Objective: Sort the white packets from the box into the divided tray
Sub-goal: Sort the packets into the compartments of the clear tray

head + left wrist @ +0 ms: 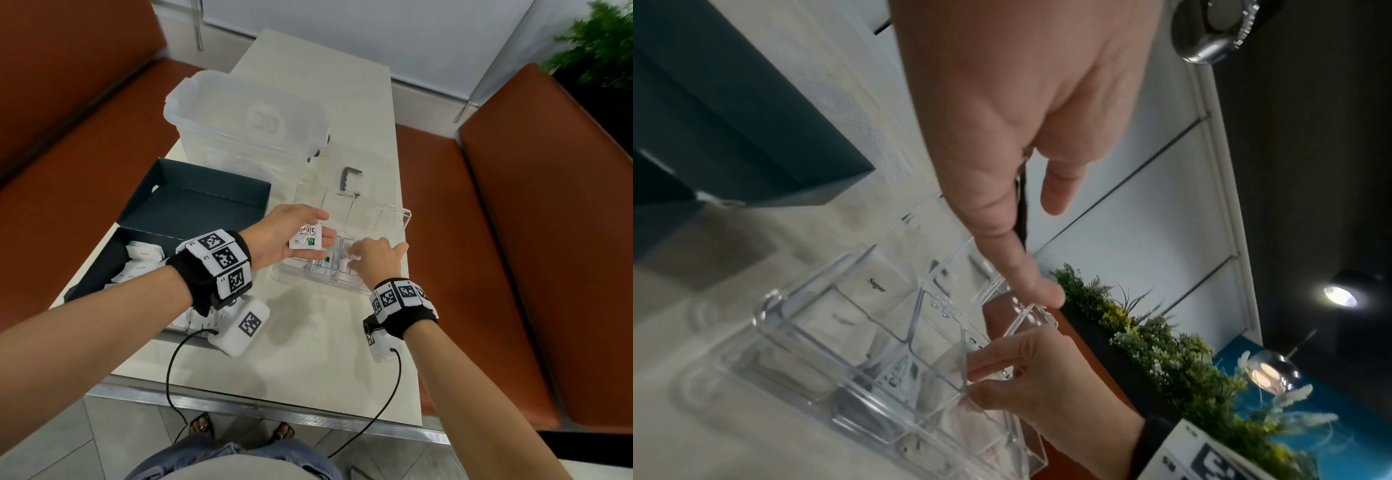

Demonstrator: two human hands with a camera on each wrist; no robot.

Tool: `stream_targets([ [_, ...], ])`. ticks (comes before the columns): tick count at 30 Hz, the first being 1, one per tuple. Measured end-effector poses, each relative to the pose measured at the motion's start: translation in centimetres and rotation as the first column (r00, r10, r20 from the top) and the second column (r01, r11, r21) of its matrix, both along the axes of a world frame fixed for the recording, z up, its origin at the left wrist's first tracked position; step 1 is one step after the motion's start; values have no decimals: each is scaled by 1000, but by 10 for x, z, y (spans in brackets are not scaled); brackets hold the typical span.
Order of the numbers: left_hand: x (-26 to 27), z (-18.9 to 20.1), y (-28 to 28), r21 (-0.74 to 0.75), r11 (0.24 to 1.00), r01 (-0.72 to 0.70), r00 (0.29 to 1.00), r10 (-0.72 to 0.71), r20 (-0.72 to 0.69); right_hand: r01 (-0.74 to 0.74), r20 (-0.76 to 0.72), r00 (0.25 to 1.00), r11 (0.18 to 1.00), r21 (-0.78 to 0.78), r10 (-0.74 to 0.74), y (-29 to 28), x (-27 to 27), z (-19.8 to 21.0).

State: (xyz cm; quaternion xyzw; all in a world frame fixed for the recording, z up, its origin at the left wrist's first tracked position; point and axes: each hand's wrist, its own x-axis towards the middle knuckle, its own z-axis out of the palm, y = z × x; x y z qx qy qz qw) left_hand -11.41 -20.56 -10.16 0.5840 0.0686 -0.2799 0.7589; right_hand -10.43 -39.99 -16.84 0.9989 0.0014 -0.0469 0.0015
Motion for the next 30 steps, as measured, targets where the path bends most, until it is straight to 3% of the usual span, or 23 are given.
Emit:
stream_targets([
  [3,0,5,0,-55,998,-17,998,14,-63,13,100,995,998,56,-18,2,-4,9],
  [6,0,5,-1,-61,998,-17,999,14,-45,19,208,974,953,302,-85,5,-10,27],
  [9,-1,5,-3,-56,998,3,1000,-2,3,-27,210,965,740,672,-156,11,-20,49],
  [11,0,4,-5,-64,998,25,998,-21,55,-35,164,973,603,797,-161,16,-26,61],
  [15,-1,3,-11,-34,999,35,982,-28,186,-16,109,975,432,902,-192,17,-29,68],
  [21,1,3,-10,74,995,-66,967,46,251,53,16,977,317,947,-211,11,-17,75],
  [25,3,1,-1,116,982,-149,963,118,243,-2,117,954,385,923,-276,5,-1,76],
  [27,4,0,5,128,972,-195,962,164,220,-28,192,946,525,851,-261,6,7,69],
  [30,3,0,13,130,965,-228,961,201,191,-66,226,968,753,654,-112,15,13,51],
])
